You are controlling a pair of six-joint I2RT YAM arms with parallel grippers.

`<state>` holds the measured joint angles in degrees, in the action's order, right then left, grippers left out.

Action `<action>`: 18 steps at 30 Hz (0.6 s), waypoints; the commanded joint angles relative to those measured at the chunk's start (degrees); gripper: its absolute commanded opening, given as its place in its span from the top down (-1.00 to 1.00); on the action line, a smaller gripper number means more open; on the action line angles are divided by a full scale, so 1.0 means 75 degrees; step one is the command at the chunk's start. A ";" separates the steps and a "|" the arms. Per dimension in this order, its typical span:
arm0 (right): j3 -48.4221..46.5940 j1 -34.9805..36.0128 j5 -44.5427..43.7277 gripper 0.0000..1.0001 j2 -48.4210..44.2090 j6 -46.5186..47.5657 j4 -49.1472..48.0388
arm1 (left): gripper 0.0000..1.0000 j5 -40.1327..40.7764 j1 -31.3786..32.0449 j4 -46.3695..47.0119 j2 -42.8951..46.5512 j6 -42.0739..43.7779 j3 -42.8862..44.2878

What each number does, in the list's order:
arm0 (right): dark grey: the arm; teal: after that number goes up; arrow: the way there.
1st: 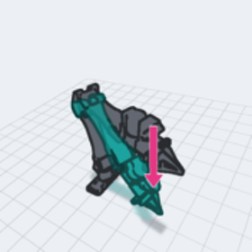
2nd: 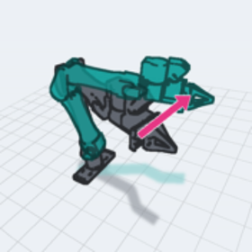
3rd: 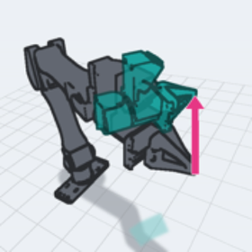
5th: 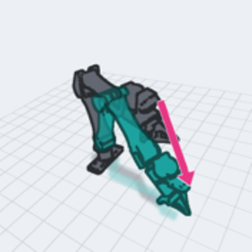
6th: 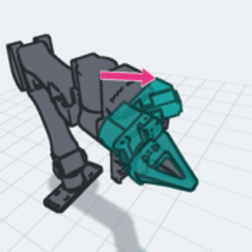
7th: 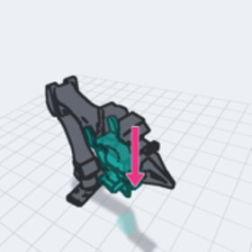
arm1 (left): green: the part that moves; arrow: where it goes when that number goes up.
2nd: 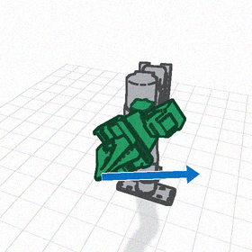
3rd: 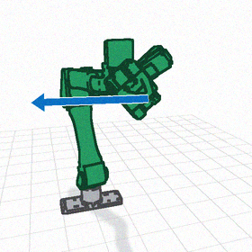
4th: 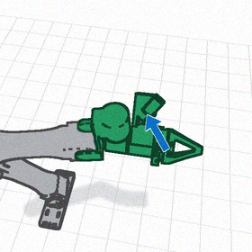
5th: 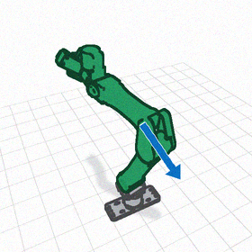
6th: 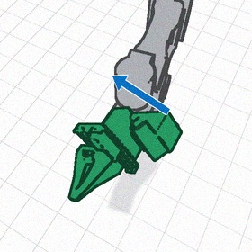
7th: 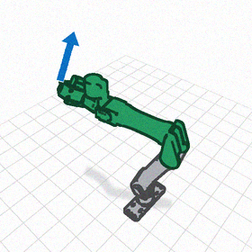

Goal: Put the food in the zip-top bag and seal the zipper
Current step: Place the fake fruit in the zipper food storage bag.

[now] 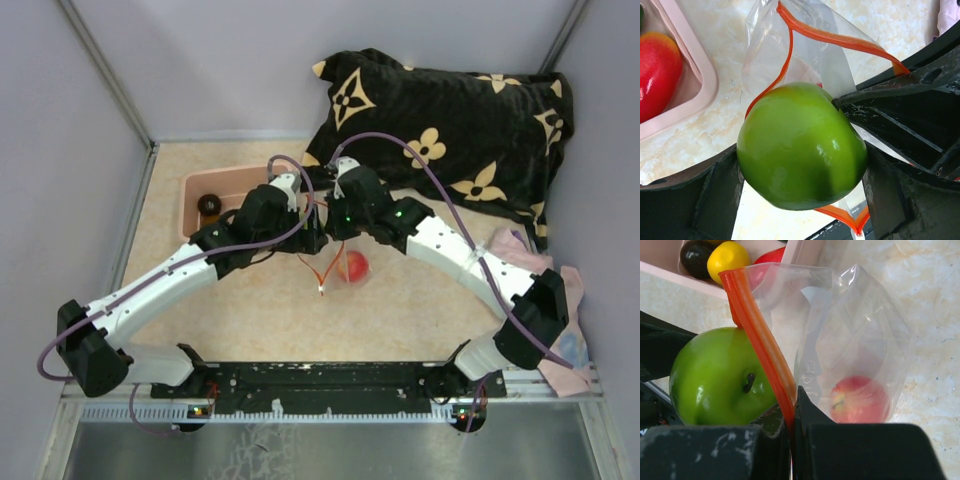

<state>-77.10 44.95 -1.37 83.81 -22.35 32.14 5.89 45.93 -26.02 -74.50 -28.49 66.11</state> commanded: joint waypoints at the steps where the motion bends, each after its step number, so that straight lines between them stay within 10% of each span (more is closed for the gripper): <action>1: 0.0006 0.0036 0.0279 1.00 -0.0463 -0.0306 -0.0635 | -0.84 -0.0032 0.0172 -0.0115 -0.0076 -0.0219 0.0340; 18: 0.0349 0.0005 0.0661 1.00 -0.0439 -0.1049 -0.1159 | -0.90 0.0325 0.0239 -0.0830 -0.0145 -0.0474 0.0849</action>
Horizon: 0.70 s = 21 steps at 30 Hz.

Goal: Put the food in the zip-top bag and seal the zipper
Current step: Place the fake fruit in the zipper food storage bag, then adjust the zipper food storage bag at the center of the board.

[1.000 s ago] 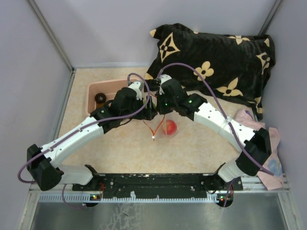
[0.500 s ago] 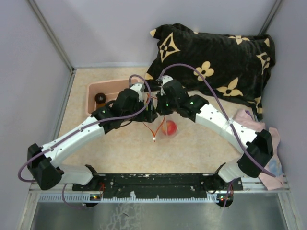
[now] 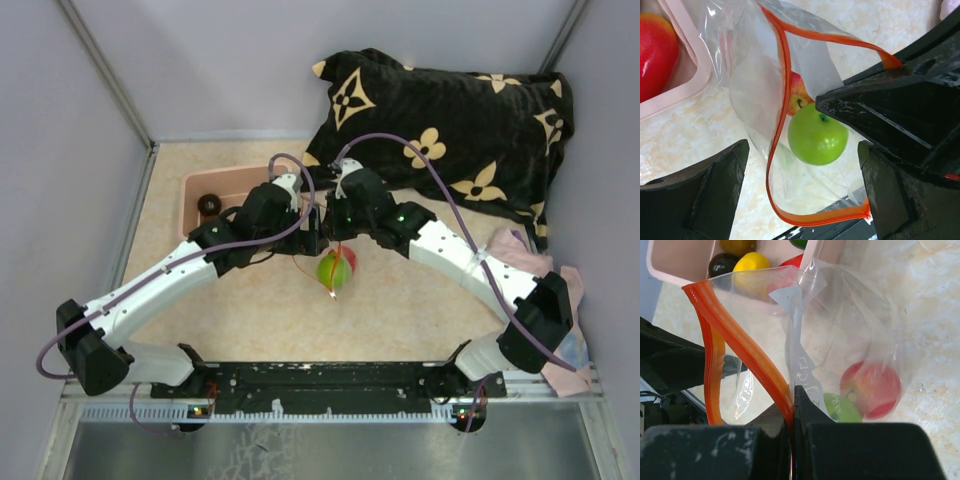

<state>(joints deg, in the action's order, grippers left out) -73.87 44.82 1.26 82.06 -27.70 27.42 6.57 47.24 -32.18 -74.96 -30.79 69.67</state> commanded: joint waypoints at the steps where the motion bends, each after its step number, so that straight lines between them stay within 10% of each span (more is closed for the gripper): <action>1: -0.0079 0.0024 0.0286 1.00 -0.0213 -0.0334 -0.0505 | -0.91 0.0392 0.0063 -0.0091 0.0009 -0.0131 0.0418; 10: -0.0239 -0.0023 -0.0175 1.00 -0.0313 0.0017 0.0002 | -0.80 0.1010 0.0058 -0.0640 0.0606 -0.0063 0.0127; 21: -0.0428 -0.0018 -0.0675 1.00 -0.0414 0.0505 0.0654 | 0.09 0.0239 0.0060 -0.0390 0.0337 -0.0082 -0.0253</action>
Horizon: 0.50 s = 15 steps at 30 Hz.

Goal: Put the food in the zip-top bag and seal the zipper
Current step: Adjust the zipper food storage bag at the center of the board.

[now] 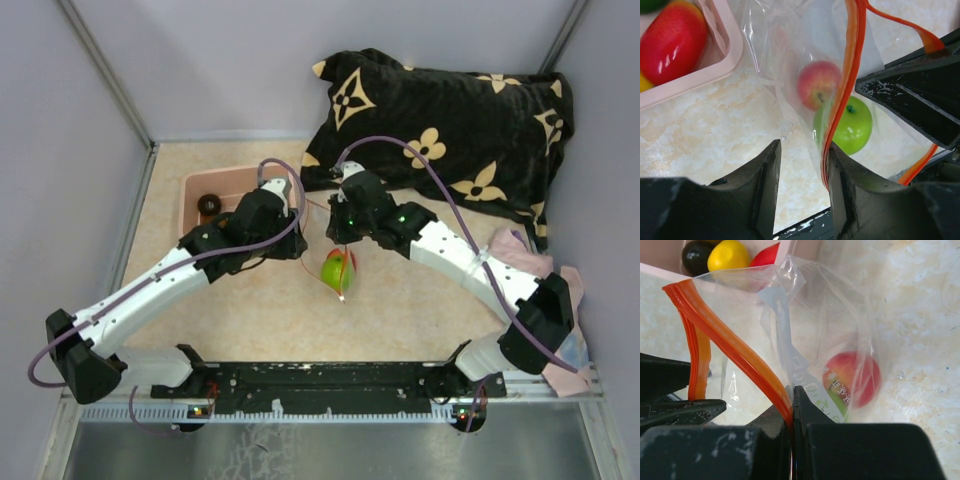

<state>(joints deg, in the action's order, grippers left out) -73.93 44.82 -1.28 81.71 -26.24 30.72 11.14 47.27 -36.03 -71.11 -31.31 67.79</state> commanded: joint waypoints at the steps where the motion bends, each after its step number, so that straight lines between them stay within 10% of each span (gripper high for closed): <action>1: -0.0440 -0.0028 -0.0436 1.00 -0.0389 0.0352 0.0294 | 0.19 -0.0365 0.0061 0.0093 -0.0204 0.0001 0.0030; 6: -0.0610 -0.0034 -0.1155 0.94 -0.0525 0.0679 0.0766 | 0.99 -0.0110 0.0052 0.0055 -0.0126 0.0236 0.0168; 15: -0.1428 -0.0025 -0.1279 0.22 -0.0398 0.1677 0.1025 | 1.00 -0.0609 0.0061 0.0165 -0.0280 0.0892 0.0871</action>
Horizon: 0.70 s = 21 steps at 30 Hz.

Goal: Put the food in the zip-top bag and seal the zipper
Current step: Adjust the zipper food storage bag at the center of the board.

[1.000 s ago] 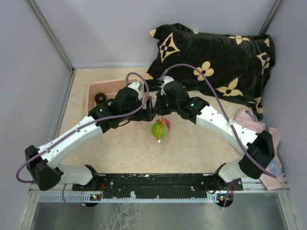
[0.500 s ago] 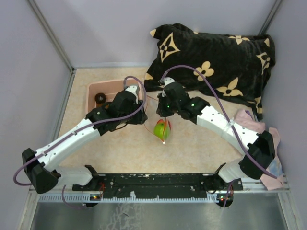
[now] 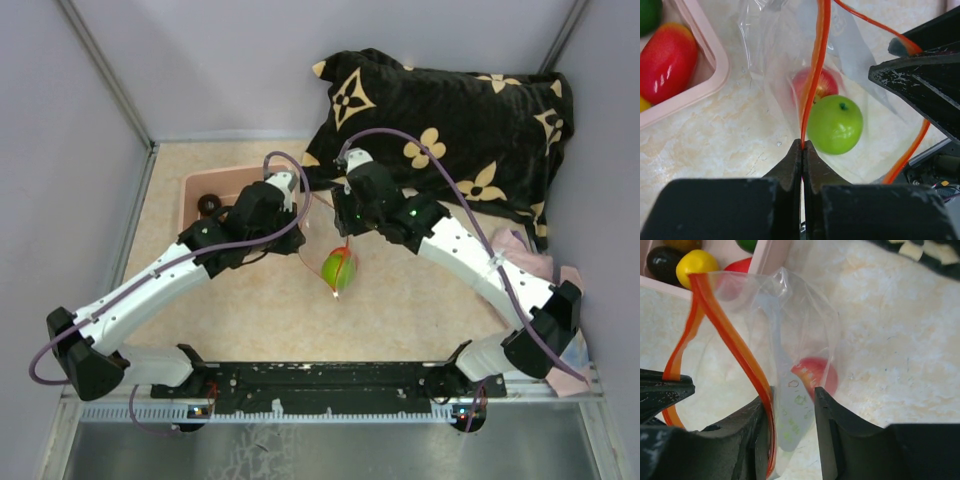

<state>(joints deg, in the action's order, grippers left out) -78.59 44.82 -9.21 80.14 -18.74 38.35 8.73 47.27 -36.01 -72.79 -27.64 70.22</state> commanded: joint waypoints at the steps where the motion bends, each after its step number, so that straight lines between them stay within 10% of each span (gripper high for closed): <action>1: -0.0911 -0.0033 -0.0242 0.16 -0.0140 0.0770 0.0039 | 1.00 -0.0347 0.0061 0.0167 -0.0079 0.0428 0.0628; 9: -0.0996 -0.0021 -0.0664 0.17 -0.0059 0.0922 0.0214 | 1.00 -0.0716 0.0061 0.0173 -0.0228 0.0419 0.0997; 15: -0.1069 -0.0051 -0.1499 1.00 -0.0021 0.1458 0.0102 | 1.00 -0.0690 0.0059 0.0035 -0.0437 0.0725 0.1383; 21: -0.2122 -0.0053 -0.2467 1.00 0.0162 0.2094 0.0822 | 1.00 -0.0544 0.0057 -0.0251 -0.0719 0.1090 0.2282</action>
<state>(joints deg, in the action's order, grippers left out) -88.09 44.75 -20.36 82.04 -7.42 42.98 4.45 47.27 -37.36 -78.30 -22.06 82.87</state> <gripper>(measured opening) 0.008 0.007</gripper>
